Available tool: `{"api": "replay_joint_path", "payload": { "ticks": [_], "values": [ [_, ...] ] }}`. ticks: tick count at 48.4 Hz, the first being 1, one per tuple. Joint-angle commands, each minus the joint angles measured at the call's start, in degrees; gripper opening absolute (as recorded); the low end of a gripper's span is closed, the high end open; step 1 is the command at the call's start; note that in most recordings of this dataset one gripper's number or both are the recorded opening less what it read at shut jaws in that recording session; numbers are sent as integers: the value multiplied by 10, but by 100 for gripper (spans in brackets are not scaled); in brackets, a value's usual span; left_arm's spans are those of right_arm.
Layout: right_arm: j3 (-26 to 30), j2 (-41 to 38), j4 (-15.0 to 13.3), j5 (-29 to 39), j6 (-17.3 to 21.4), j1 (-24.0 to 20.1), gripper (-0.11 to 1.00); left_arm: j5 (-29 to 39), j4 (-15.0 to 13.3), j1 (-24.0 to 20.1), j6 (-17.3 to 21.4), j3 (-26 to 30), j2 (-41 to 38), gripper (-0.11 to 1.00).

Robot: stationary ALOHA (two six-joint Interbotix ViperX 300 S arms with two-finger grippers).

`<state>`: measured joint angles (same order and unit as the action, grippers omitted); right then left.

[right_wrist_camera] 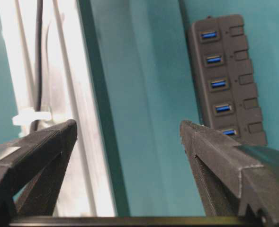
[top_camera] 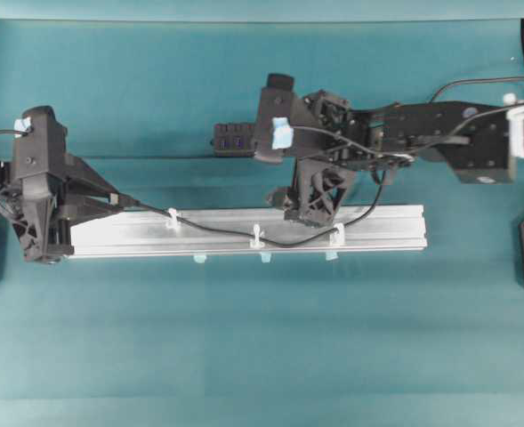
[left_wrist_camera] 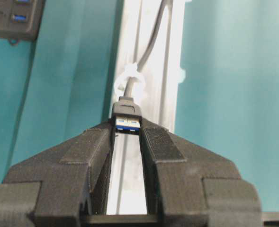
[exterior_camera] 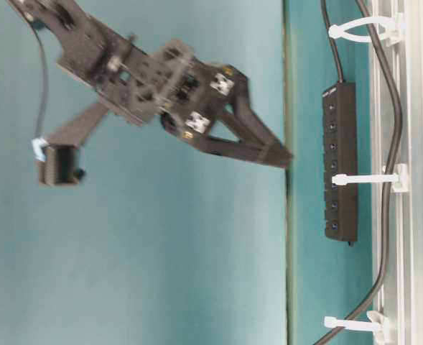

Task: Pass the USB cable through three rings with both arms.
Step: 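Open the right gripper and lift it away to the upper right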

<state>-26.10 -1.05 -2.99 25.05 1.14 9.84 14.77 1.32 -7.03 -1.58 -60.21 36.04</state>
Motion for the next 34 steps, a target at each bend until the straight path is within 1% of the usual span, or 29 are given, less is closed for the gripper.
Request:
{"api": "replay_joint_path", "payload": {
  "ticks": [1,6,10,13,34],
  "values": [
    [0,21,0,-15,5,1,68,-3,3,2,0,17,-1,22],
    [-6,30,2,-28,5,-1,68,-3,3,3,3,25,-1,21],
    [-11,37,2,-37,5,-1,68,-4,3,3,5,32,-1,7],
    [-13,44,2,-41,5,-1,68,-4,3,3,6,33,-4,1],
    [-23,49,2,-45,5,-1,68,-2,3,3,5,30,-5,1]
  ]
}}
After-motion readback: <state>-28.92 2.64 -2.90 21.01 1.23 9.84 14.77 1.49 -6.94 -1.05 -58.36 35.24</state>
